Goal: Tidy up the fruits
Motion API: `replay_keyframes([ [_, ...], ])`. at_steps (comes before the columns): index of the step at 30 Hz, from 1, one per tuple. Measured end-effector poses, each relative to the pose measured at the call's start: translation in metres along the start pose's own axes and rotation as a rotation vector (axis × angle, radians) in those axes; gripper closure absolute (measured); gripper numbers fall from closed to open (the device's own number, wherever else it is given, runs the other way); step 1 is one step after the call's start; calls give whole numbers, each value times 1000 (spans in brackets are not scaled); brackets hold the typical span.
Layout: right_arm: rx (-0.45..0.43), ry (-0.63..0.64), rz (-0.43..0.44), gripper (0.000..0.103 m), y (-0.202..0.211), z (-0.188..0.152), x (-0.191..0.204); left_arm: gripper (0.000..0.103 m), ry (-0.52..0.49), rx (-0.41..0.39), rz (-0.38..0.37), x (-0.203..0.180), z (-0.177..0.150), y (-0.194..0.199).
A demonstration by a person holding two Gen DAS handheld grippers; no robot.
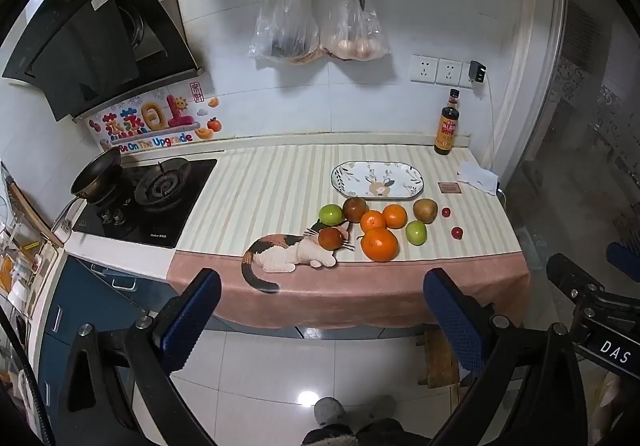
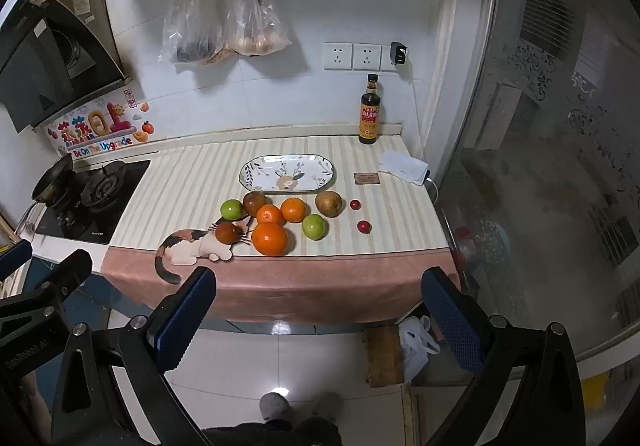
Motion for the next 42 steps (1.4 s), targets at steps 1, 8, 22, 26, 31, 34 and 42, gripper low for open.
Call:
replay_keyframes([
  [1,1,2,1,0,0,0,1,0,-2,7,3,0,0,0],
  [8,5,-4,8,0,0,0,0,0,-3,6,3,0,0,0],
  [22,6,2,15,0,-3,2,4,0,4,-1,8,0,8,1],
  [26,4,-1,18,0,0,2,4,0,4,-3,9,1,8,1],
  [31,5,0,19,0,1,2,3,0,5,-3,6,1,8,2],
  [34,7,-2,20,0,1,3,4,0,2,-8,8,3,10,5],
  [42,6,-4,20,0,4,3,7,0,-1,-13,6,2,9,10],
])
Point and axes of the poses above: each gripper's, at about its wrist camera, not at the fingertips, and y roughly against the way its jaws point, x to its left, z to its top, the point moved 5 cm from there along -y, roughly the way its jaws point, and after that the axes turned 11 degrees about -y, right-handed, at the moved point
